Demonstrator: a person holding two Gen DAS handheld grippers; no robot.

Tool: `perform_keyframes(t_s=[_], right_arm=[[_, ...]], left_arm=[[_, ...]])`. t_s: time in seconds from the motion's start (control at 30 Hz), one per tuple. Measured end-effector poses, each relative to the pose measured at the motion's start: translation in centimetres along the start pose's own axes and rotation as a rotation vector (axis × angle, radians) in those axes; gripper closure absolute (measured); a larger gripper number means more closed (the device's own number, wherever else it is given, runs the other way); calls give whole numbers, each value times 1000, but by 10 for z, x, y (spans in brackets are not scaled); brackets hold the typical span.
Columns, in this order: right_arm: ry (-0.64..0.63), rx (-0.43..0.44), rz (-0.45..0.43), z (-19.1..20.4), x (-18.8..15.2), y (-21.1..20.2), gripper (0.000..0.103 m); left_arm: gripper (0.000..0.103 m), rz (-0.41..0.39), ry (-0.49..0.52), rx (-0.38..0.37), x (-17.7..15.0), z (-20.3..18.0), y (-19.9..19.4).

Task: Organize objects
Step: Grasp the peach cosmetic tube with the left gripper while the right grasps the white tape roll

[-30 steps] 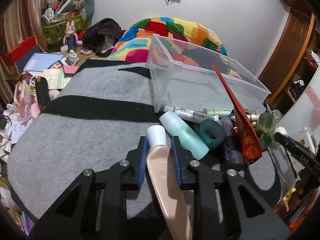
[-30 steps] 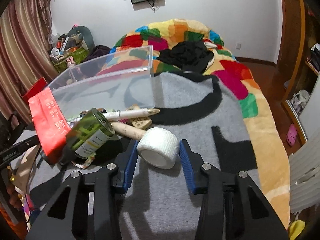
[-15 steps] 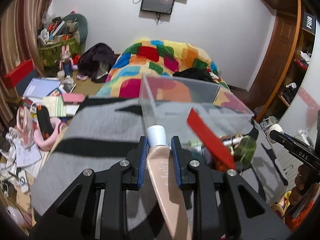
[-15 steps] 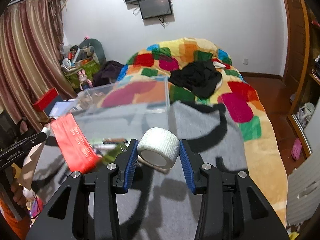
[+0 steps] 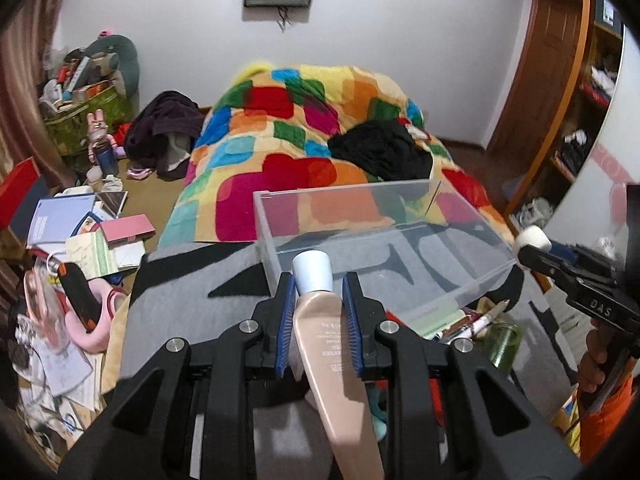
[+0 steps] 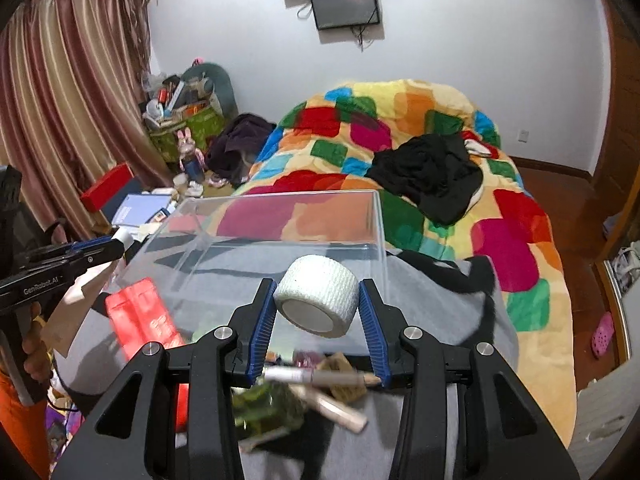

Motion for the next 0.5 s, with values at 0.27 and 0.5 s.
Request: perform_keyframes(t_s=[0.27,0.5], right_arm=[[-30,-2,125,1,3,51,65],[-49,24,168,13,-1,65,64]], left_arm=[[79,125,66,-1,5,-5,43],[79,116,71,-27,13,-10,42]])
Point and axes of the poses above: each gripper's, at about its wrist camera, not at the fingertips, and y roughly the way its jaws point, z to its left, x to its top, the point moved 9 cm from there along y, roughly the way its jaws point, and after that the axes turned 2 degrees about y, right-handed, at the moved point
